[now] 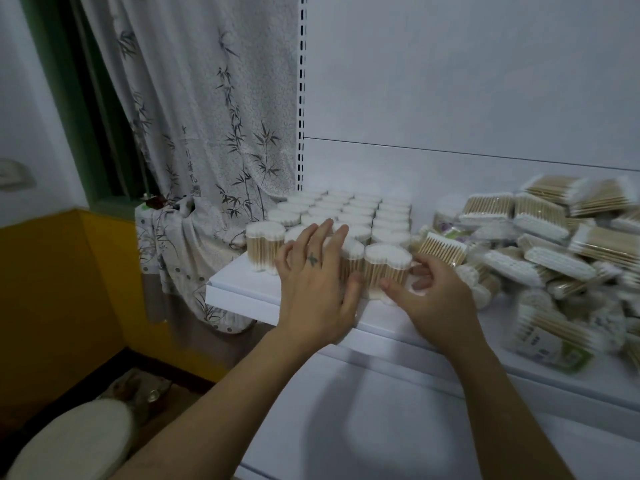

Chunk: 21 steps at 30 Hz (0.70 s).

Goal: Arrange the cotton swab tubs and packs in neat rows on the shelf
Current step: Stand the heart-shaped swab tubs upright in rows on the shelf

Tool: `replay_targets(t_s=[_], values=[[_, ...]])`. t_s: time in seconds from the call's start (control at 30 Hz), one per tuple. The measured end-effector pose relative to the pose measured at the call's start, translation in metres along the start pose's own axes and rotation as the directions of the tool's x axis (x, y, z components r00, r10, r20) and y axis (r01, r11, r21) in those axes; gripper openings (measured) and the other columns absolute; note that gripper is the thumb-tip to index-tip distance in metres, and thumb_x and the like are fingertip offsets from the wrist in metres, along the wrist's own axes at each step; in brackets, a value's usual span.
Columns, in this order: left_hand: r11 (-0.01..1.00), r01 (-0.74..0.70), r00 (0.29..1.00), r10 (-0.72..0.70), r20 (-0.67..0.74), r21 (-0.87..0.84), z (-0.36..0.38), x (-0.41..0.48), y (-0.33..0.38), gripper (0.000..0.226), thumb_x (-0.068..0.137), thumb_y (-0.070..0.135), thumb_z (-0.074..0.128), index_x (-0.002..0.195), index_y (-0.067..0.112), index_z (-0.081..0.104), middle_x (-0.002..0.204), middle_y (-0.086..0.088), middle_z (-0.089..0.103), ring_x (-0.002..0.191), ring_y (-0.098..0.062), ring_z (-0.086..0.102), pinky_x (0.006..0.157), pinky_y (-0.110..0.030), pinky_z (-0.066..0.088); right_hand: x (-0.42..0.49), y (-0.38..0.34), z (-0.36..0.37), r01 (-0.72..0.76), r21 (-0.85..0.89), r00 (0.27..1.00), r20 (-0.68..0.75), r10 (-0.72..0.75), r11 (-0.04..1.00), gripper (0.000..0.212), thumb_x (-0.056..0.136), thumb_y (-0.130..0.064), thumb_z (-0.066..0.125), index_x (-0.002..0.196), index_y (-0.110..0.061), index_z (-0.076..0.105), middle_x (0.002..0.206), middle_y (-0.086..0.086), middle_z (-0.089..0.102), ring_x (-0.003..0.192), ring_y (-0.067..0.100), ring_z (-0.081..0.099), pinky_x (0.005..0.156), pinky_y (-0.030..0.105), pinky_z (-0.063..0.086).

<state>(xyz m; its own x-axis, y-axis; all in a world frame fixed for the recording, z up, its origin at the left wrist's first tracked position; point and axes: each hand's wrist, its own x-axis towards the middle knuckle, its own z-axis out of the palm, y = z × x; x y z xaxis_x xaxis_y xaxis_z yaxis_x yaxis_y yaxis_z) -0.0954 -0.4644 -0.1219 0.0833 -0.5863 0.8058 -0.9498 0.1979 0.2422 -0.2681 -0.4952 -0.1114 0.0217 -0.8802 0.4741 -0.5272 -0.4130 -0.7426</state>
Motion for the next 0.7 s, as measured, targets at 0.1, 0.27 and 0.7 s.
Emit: replay_targets(t_s=[0.1,0.27,0.7], values=[[1.0,-0.015,0.999,0.016,-0.048,0.008,-0.015,0.006,-0.027,0.057,0.086,0.041,0.05,0.137,0.016,0.048,0.144,-0.006,0.046,0.137,-0.026,0.031,0.111,-0.048,0.017,-0.009,-0.013,0.005,0.138,-0.098,0.958,-0.239,-0.158,0.986,0.054,0.075,-0.03,0.082,0.121,-0.011,0.061,0.109,0.0,0.059,0.099,0.017,0.055,0.089,0.034,0.046],[0.996,-0.071,0.996,0.073,-0.043,0.045,-0.032,0.021,-0.073,0.05,0.086,0.041,0.053,0.131,0.017,0.055,0.138,-0.005,0.051,0.135,-0.029,0.035,0.113,-0.057,0.016,-0.014,-0.042,0.032,0.343,-0.433,0.822,-0.291,-0.489,0.834,0.042,0.075,-0.028,0.07,0.114,-0.014,0.066,0.119,0.009,0.06,0.116,0.024,0.048,0.103,0.036,0.03],[0.945,-0.326,0.942,0.326,0.08,-0.009,-0.033,0.049,-0.115,0.025,0.075,0.031,0.077,0.098,0.021,0.073,0.099,0.001,0.072,0.11,-0.032,0.06,0.106,-0.068,0.023,-0.014,-0.058,0.072,0.213,-0.74,0.894,-0.116,-0.433,0.638,0.041,0.072,-0.034,0.064,0.111,-0.024,0.069,0.12,0.005,0.065,0.121,0.03,0.05,0.113,0.05,0.012]])
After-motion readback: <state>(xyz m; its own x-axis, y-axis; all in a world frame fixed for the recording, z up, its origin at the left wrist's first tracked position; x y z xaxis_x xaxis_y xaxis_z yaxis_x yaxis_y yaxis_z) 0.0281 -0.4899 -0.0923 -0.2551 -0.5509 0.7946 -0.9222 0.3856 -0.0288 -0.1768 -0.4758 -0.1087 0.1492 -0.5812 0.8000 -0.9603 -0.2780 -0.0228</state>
